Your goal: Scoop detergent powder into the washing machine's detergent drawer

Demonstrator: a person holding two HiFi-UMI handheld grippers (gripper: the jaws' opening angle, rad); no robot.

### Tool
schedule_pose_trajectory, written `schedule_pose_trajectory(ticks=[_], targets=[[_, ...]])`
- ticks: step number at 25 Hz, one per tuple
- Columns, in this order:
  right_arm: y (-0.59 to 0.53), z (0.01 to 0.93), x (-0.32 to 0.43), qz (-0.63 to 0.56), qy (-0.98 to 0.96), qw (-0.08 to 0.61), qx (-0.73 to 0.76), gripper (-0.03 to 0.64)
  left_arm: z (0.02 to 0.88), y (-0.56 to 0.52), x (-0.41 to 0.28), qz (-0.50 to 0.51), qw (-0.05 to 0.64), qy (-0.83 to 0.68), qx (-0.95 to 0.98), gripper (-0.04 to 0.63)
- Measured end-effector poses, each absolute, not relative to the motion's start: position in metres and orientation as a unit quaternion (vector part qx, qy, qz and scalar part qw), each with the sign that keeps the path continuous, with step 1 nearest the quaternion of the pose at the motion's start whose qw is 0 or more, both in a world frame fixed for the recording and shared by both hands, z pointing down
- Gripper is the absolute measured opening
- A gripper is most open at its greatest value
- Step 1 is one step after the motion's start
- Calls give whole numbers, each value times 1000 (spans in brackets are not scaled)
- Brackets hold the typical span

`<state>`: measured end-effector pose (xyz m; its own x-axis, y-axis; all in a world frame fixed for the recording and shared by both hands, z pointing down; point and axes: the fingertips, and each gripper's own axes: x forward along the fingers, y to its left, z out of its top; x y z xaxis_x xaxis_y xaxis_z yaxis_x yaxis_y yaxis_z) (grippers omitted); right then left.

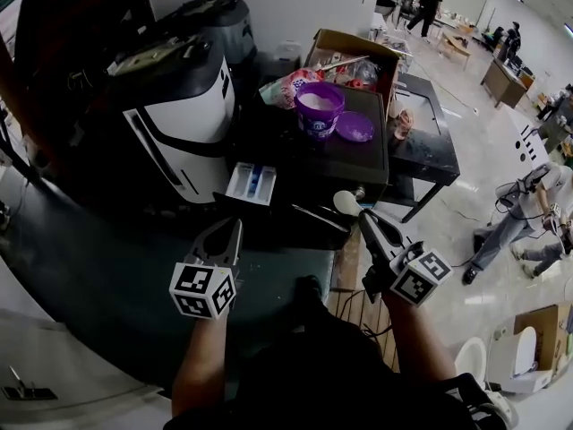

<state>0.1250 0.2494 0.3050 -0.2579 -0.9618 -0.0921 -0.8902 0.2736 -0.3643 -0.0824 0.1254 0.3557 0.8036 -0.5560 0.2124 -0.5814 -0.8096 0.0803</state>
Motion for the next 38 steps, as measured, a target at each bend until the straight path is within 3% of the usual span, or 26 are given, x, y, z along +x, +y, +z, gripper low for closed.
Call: schedule_pose_trajectory(ticks=[24, 38], targets=[[41, 326, 288, -160, 809, 153, -544, 21, 360, -66, 77, 152, 68, -349, 922, 8], [-11, 330, 317, -176, 797, 151, -558, 21, 355, -115, 107, 136, 58, -341, 928, 8]])
